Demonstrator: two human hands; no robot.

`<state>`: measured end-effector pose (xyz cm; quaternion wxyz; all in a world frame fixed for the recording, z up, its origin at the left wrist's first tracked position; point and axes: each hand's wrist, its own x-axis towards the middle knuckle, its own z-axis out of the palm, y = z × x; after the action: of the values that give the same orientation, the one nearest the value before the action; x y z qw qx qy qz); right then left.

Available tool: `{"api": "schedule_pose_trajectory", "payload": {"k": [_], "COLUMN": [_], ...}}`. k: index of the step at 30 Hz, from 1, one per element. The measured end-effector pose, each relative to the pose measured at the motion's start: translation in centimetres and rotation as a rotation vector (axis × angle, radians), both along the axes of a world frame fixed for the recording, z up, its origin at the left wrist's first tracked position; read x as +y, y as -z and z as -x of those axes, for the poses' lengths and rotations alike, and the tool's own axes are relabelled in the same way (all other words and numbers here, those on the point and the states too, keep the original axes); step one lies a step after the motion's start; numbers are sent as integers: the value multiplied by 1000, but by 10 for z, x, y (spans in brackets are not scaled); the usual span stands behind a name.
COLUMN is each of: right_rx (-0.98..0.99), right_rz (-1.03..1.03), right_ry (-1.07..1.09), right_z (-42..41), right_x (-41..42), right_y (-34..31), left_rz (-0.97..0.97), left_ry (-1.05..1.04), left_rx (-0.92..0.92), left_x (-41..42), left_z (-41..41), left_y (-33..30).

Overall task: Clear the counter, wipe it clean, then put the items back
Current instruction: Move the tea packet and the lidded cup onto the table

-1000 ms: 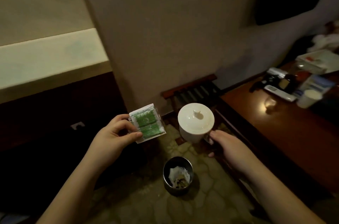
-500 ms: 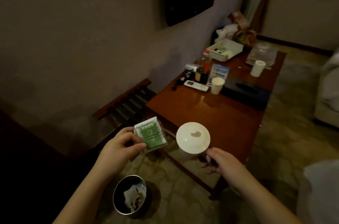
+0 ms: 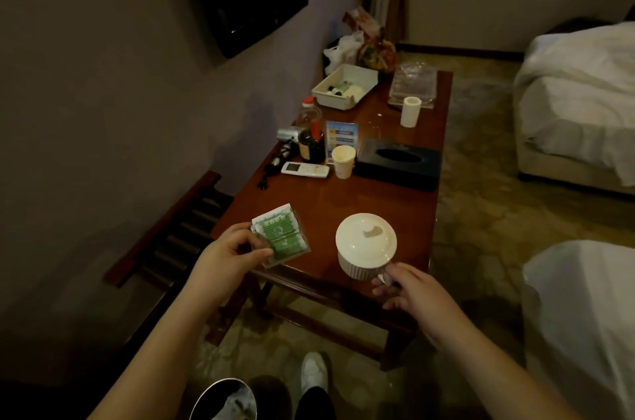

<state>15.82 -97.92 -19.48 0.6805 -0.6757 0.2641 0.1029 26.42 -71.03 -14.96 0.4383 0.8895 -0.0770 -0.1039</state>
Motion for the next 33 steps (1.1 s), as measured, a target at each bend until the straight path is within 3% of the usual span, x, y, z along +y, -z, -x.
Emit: {"api": "schedule_pose_trajectory", "payload": {"k": [17,33], "right_rx": [55,275], "right_rz": [-65,-113], "right_ry": [126,164], "right_z": [-217,-313], "right_x": [16,32], "right_y": [84,158], "left_rz": [-228,-402], "left_ry": [201,390], "left_rx": [76,151], "left_x": [-24,-40], "left_z": [-273,-364], "left_y": [99,183]}}
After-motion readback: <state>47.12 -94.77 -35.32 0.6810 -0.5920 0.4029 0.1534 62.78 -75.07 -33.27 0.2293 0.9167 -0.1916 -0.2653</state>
